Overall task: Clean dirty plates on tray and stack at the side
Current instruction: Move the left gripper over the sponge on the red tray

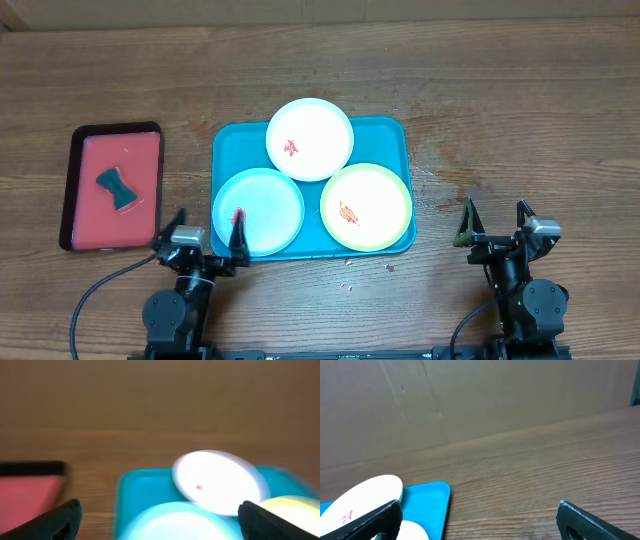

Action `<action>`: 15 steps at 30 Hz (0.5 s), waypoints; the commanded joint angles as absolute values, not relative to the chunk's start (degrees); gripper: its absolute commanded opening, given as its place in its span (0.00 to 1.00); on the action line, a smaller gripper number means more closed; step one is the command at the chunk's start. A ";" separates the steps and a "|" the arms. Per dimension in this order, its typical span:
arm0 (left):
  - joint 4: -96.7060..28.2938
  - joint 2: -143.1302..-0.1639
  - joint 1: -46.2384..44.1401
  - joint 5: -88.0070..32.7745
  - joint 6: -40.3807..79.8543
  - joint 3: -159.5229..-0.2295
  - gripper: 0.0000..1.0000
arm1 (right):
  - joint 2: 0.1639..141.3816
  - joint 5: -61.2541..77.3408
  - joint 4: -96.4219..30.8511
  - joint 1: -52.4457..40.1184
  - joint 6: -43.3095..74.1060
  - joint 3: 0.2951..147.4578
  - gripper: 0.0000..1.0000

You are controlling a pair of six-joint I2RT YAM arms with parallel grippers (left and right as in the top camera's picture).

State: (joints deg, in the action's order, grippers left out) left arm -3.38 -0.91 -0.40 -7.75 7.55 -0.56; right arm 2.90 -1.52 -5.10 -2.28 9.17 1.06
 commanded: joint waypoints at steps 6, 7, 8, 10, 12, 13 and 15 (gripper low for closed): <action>5.39 -0.25 -0.78 -26.59 47.27 -0.32 1.00 | 2.76 -1.85 -4.67 -2.17 8.95 0.47 1.00; 10.59 -0.25 -0.78 -28.27 45.87 -0.32 1.00 | 2.76 -1.85 -4.67 -2.17 8.95 0.47 1.00; 14.98 -0.25 -0.78 -28.93 44.10 -0.43 1.00 | 2.76 -1.85 -4.67 -2.17 8.95 0.47 1.00; 20.69 -0.25 -0.78 -28.08 41.10 -1.78 1.00 | 2.76 -1.85 -4.67 -2.17 8.95 0.47 1.00; 19.99 -0.34 -0.78 -25.45 37.82 -4.99 1.00 | 2.76 -1.87 -4.67 -2.17 8.93 0.47 1.00; 17.93 -0.51 -0.78 -24.16 35.09 -7.05 0.99 | 2.76 -1.85 -4.67 -2.17 8.95 0.47 1.00; 11.20 -1.56 -0.78 -20.38 28.80 -12.27 1.00 | 2.76 -1.85 -4.67 -2.17 8.95 0.47 1.00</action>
